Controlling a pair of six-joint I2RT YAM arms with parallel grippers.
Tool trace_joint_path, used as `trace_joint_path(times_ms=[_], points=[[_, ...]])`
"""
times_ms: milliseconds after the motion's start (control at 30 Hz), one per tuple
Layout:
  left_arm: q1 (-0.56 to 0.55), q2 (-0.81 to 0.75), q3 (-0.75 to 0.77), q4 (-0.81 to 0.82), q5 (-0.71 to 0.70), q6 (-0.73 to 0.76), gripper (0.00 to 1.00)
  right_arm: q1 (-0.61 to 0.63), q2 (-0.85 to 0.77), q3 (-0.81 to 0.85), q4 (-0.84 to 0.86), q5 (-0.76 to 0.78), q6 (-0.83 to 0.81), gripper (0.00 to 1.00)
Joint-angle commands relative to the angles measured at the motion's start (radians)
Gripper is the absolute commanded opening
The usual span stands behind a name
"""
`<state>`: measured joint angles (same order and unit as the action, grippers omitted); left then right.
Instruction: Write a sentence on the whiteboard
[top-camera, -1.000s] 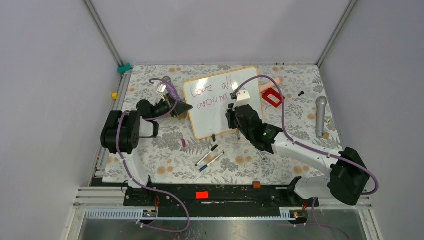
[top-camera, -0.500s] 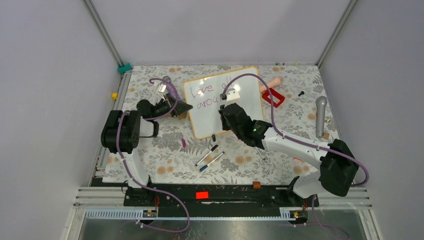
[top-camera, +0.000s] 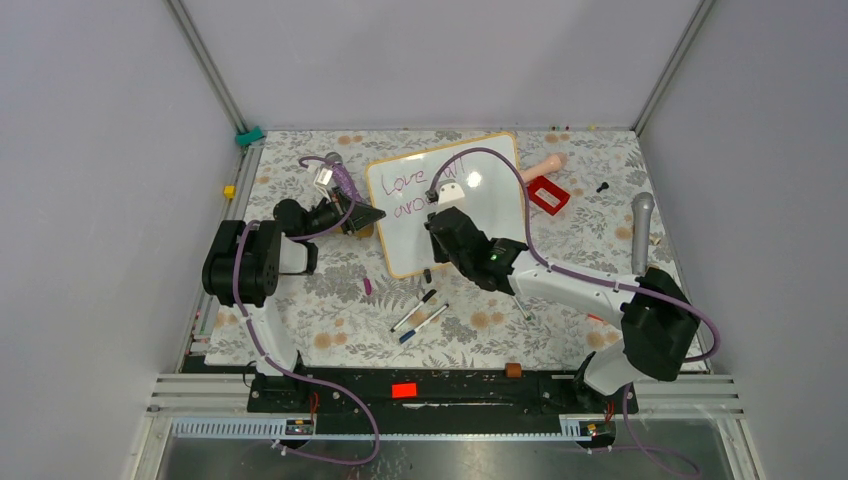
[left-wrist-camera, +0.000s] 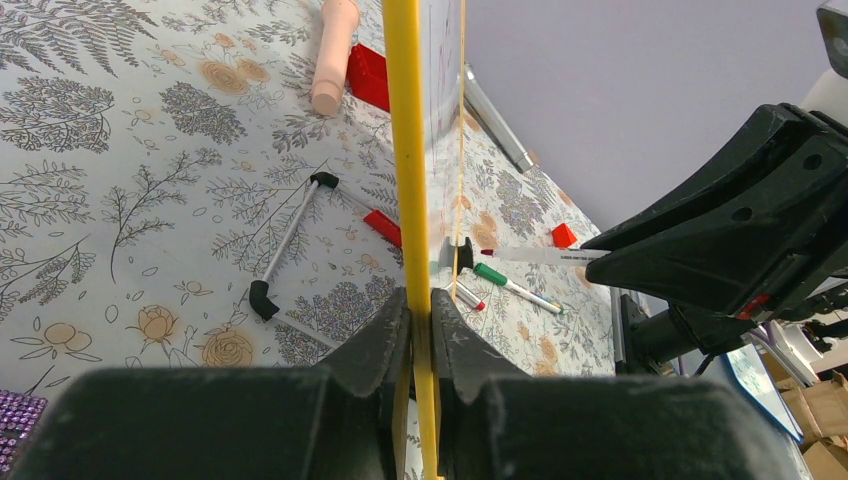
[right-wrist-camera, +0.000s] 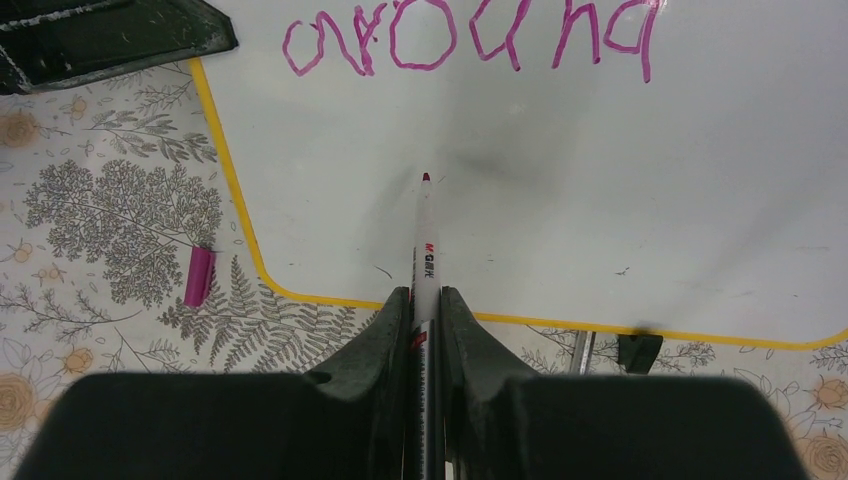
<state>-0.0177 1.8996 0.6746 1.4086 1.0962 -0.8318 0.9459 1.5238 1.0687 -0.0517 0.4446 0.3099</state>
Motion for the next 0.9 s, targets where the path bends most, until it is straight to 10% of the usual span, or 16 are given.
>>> trace_joint_path(times_ms=[0, 867], points=[[-0.004, 0.010, 0.030, 0.070, 0.028, 0.049, 0.00, 0.011, 0.012, 0.057, 0.013, 0.030, -0.013, 0.00], [-0.003, 0.006, 0.026, 0.071, 0.027, 0.049, 0.00, 0.010, 0.132, 0.190, -0.074, 0.100, -0.031, 0.00]])
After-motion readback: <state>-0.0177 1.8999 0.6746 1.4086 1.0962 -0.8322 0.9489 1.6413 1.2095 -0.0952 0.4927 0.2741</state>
